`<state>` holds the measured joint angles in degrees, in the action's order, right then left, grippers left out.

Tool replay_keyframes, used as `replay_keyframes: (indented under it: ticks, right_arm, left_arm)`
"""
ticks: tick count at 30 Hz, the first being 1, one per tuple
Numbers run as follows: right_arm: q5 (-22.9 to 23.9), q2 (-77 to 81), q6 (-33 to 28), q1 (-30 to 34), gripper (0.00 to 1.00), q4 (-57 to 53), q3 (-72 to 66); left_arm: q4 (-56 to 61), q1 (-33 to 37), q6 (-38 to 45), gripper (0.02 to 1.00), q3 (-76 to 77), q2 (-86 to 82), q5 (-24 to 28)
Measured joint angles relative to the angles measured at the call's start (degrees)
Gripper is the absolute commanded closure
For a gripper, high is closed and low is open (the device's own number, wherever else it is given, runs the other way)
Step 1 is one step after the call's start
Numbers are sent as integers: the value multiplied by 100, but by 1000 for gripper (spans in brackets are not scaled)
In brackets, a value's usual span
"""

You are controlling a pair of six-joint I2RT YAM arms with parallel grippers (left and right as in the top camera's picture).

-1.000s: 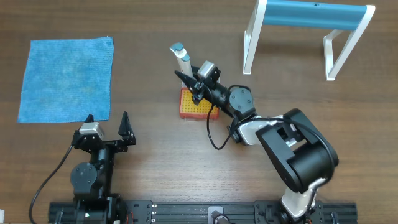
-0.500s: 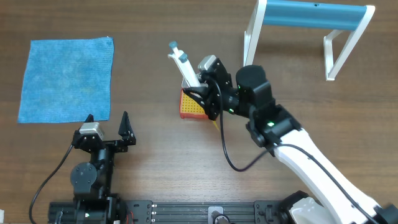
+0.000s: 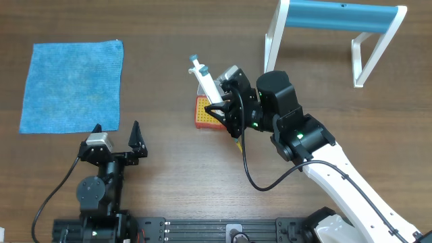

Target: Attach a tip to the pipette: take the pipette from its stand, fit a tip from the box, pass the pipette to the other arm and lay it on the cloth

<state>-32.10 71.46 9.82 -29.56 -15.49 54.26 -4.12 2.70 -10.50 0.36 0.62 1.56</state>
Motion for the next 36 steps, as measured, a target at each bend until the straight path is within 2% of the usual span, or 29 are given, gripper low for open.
replay_keyframes:
  ticks: [8, 14, 16, 21, 25, 29, 33, 36]
  right_arm:
    - [-24, 0, 90, 0, 921, 4, 0]
    - [-68, 0, 1082, 0, 921, 28, 0]
    - [-68, 0, 1440, 0, 921, 28, 0]
    - [-68, 0, 1912, 0, 921, 31, 0]
    - [-74, 0, 2022, 0, 921, 31, 0]
    - [-223, 0, 2085, 0, 921, 46, 0]
    - [-538, 0, 2109, -2, 921, 63, 0]
    - [-710, 0, 2122, -2, 921, 151, 0]
  left_arm:
    - [0, 0, 0, 23, 0, 0, 0]
    - [50, 2, -144, 23, 0, 0, 131]
    - [197, 0, -699, 20, 0, 0, 516]
    - [173, 0, -3672, 20, 0, 4, 2173]
    - [181, 0, -4933, 23, 0, 4, 2905]
    - [326, 0, -5908, 23, -2, 7, 2994]
    - [1093, 0, -6454, 23, 0, 4, 2865]
    - [1193, 0, -6837, 23, 0, 52, 2715]
